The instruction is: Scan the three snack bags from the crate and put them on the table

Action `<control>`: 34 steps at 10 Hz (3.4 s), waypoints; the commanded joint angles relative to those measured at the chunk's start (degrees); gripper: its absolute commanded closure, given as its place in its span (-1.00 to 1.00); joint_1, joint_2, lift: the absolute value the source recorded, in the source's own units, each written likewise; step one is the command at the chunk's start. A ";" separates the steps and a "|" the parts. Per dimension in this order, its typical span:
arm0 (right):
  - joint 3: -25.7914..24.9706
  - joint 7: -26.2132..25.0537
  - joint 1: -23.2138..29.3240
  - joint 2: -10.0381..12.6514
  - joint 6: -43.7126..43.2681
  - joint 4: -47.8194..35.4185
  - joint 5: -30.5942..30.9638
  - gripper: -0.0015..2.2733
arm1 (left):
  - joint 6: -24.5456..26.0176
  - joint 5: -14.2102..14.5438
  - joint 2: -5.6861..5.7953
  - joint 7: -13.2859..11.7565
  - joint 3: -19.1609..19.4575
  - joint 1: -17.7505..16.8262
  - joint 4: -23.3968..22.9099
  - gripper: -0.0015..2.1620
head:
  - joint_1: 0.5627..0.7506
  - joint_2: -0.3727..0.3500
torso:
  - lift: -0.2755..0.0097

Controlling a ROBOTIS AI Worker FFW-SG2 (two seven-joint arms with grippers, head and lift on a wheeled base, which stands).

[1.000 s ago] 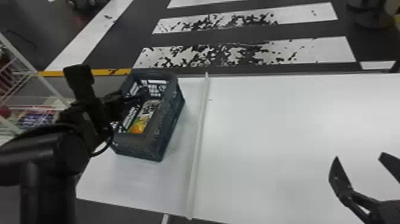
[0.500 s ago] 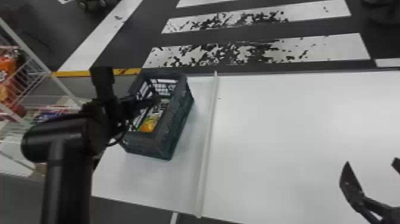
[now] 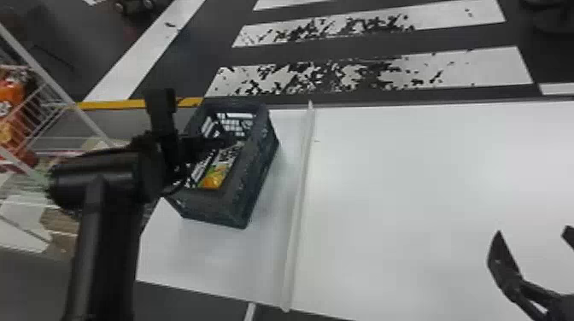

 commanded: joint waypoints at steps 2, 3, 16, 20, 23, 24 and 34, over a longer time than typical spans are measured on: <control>-0.16 -0.22 -0.19 -0.10 -0.21 -0.25 -0.09 -0.88 | 0.33 -1.73 0.29 0.00 -1.72 -2.57 3.35 -0.92 | 0.41 0.82 | 0.28; -0.16 -0.31 -0.10 -0.28 -0.21 -0.25 -0.09 -0.88 | 0.51 -1.90 0.90 0.00 -2.24 -3.27 4.23 -0.92 | 0.41 0.82 | 0.28; 0.72 -1.37 0.87 -1.86 -1.44 -3.06 -1.14 -0.88 | 3.85 -8.76 0.64 -2.55 -9.10 -14.61 22.60 -0.80 | 0.41 0.84 | 0.28; 2.30 -1.89 1.31 -2.38 -1.44 -4.56 -1.06 -0.89 | 4.90 -10.08 0.73 -4.83 -9.19 -17.25 27.79 -0.81 | 0.41 0.88 | 0.28; 2.65 -2.60 2.36 -3.09 -2.15 -5.96 -1.06 -0.89 | 8.77 -11.05 0.20 -5.97 -10.59 -19.53 29.37 -0.81 | 0.41 0.90 | 0.28; 3.09 -2.69 2.63 -3.35 -2.15 -6.58 -1.06 -0.89 | 10.00 -11.57 -0.24 -6.33 -10.68 -19.53 29.54 -0.81 | 0.41 0.90 | 0.28; 5.55 -2.86 2.89 -3.44 -1.97 -6.49 0.26 -0.89 | 6.84 -13.51 -0.15 -7.03 -11.30 -19.62 36.31 0.21 | 0.41 1.00 | 0.28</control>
